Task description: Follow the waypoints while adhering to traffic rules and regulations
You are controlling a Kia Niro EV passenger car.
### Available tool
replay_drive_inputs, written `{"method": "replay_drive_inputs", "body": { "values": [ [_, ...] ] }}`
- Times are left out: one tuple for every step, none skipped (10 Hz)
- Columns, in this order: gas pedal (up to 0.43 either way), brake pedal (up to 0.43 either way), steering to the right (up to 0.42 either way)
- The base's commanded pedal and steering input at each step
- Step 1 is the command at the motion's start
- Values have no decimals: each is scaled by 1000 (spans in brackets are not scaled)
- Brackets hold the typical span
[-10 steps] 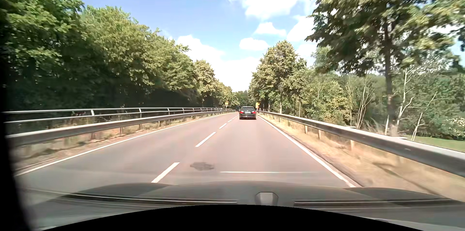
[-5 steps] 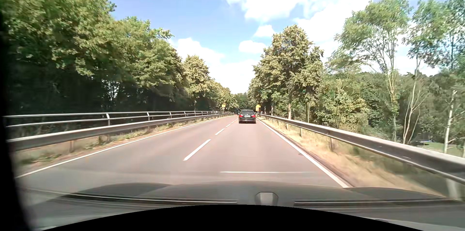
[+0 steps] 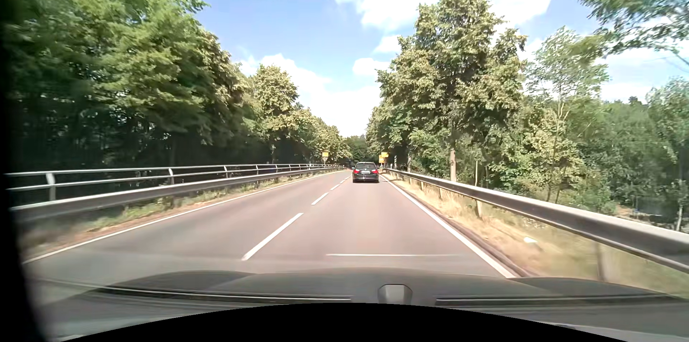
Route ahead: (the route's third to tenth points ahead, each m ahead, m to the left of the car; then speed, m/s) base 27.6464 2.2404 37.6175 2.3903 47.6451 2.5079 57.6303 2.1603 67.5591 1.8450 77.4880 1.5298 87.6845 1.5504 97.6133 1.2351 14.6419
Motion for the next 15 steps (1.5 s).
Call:
{"method": "replay_drive_inputs", "body": {
  "values": [
    [138, 6, 4],
    [138, 6, 4],
    [118, 6, 4],
    [0, 6, 4],
    [0, 6, 4],
    [0, 6, 4],
    [0, 6, 4],
    [0, 6, 4],
    [0, 6, 3],
    [0, 6, 2],
    [0, 6, 2],
    [0, 0, 1],
    [0, 6, 1],
    [0, 6, 1],
    [0, 6, 1]
  ]
}}
